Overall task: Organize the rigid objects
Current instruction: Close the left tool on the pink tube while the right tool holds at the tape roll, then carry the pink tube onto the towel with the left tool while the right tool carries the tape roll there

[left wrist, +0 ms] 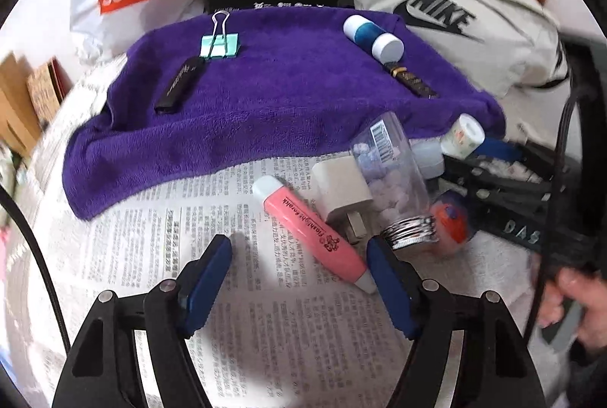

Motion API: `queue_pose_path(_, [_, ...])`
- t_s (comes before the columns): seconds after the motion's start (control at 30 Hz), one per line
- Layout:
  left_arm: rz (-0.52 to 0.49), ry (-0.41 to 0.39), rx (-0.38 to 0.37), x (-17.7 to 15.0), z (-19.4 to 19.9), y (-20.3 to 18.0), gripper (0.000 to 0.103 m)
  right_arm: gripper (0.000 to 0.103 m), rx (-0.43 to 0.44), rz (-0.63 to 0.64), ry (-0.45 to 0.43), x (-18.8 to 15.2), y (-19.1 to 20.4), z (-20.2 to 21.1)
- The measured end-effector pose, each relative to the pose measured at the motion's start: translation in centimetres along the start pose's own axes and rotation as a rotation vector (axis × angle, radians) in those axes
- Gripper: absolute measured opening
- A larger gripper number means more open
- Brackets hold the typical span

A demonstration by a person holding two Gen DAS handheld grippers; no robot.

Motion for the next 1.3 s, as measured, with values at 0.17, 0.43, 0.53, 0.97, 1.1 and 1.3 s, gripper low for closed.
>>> queue_pose_path(0.17, [0.008, 0.01, 0.044, -0.8, 0.9, 2.2, 0.075, 0.065, 0.001, 0.0, 0.0, 0.0, 0.0, 0.0])
queue_pose_path(0.43, [-0.018, 0.03, 0.002, 0.5, 0.5, 3.1, 0.066, 0.065, 0.002, 0.0, 0.0, 0.0, 0.0, 0.0])
queue_pose_path(0.53, [-0.092, 0.03, -0.01, 1.2, -0.2, 1.9, 0.057, 0.065, 0.002, 0.0, 0.0, 0.0, 0.0, 0.0])
queue_pose_path(0.97, [-0.167, -0.007, -0.091, 1.7, -0.3, 1.1, 0.017, 0.065, 0.029, -0.02, -0.004, -0.1, -0.5, 0.1])
queue_pose_path(1.1, [-0.16, -0.023, -0.087, 1.4, -0.2, 1.3, 0.017, 0.065, 0.06, -0.047, -0.008, -0.1, -1.0, 0.3])
queue_pose_path(1.3, [-0.145, -0.036, -0.1, 1.1, 0.0, 1.7, 0.017, 0.053, 0.025, -0.053, -0.005, -0.3, -1.2, 0.6])
Point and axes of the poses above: each gripper's, at about its wrist camera, not at the fingertips, and z roughly against the way its jaws point, y to its left, x to its top, the point moved 1 cm from there along -z, roughly the way its jaws point, and after that the axes turned 8 degrees about -x, right-handed, at the moved point
